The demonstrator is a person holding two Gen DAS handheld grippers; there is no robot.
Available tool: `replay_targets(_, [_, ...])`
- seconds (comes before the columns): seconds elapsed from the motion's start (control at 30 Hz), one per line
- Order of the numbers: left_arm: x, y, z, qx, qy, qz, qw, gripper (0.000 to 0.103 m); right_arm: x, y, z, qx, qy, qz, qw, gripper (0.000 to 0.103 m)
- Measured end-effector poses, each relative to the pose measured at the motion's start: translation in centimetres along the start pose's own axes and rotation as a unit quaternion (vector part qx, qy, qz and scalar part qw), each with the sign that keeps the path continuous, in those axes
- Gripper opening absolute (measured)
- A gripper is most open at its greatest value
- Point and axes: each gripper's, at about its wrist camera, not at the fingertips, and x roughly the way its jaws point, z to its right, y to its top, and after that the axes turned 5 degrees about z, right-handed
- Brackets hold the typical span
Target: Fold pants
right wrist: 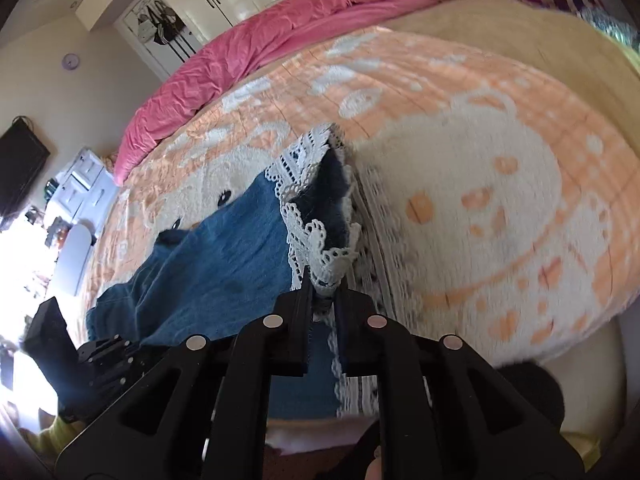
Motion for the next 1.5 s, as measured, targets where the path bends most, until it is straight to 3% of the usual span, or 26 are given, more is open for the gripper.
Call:
replay_targets(0.13, [-0.9, -0.8, -0.1, 0.002, -0.002, -0.001, 1.0000, 0.003, 0.1, -1.6, 1.0, 0.008, -0.001, -0.028, 1.000, 0.009])
replay_targets(0.27, [-0.7, -1.0, 0.0, 0.002, -0.004, -0.006, 1.0000, 0.003, 0.2, -2.3, 1.7, 0.016, -0.009, -0.035, 0.999, 0.028])
replay_targets(0.4, [-0.4, -1.0, 0.6, 0.013, -0.006, -0.007, 0.9999, 0.003, 0.1, -1.9, 2.0, 0.016, -0.004, -0.031, 0.999, 0.027])
replay_targets(0.43, [-0.3, -1.0, 0.7, 0.016, -0.006, -0.008, 0.9998, 0.003, 0.1, -1.9, 2.1, 0.017, -0.003, -0.031, 0.999, 0.024])
replay_targets(0.47, [-0.2, -1.0, 0.7, 0.017, -0.006, -0.010, 0.9998, 0.003, 0.1, -1.9, 2.1, 0.015, -0.001, -0.029, 0.999, 0.010])
replay_targets(0.6, [-0.8, -1.1, 0.7, 0.019, -0.010, -0.013, 0.9997, 0.002, -0.5, -2.1, 2.5, 0.010, -0.002, -0.030, 0.999, 0.007])
replay_targets(0.8, [-2.5, -1.7, 0.7, 0.017, -0.036, -0.008, 0.9992, 0.002, -1.7, -3.1, 2.6, -0.004, -0.003, -0.043, 0.999, 0.007])
replay_targets(1.07, [-1.9, -2.9, 2.1, 0.045, -0.030, -0.026, 0.9982, 0.002, -1.2, -4.7, 3.2, -0.004, -0.026, -0.071, 0.997, 0.007])
replay_targets(1.27, [-0.7, -3.5, 1.8, 0.032, -0.026, -0.041, 0.9983, 0.002, -0.5, -5.1, 3.3, -0.015, -0.053, -0.087, 0.995, 0.011])
replay_targets(1.37, [-0.3, -3.8, 1.6, 0.027, -0.025, -0.046, 0.9983, 0.003, -1.3, -4.9, 3.1, -0.021, -0.064, -0.078, 0.995, 0.016])
replay_targets(1.5, [-0.3, -3.9, 1.4, 0.024, -0.028, -0.045, 0.9983, 0.003, -3.7, -3.9, 1.9, -0.050, -0.073, -0.030, 0.996, 0.025])
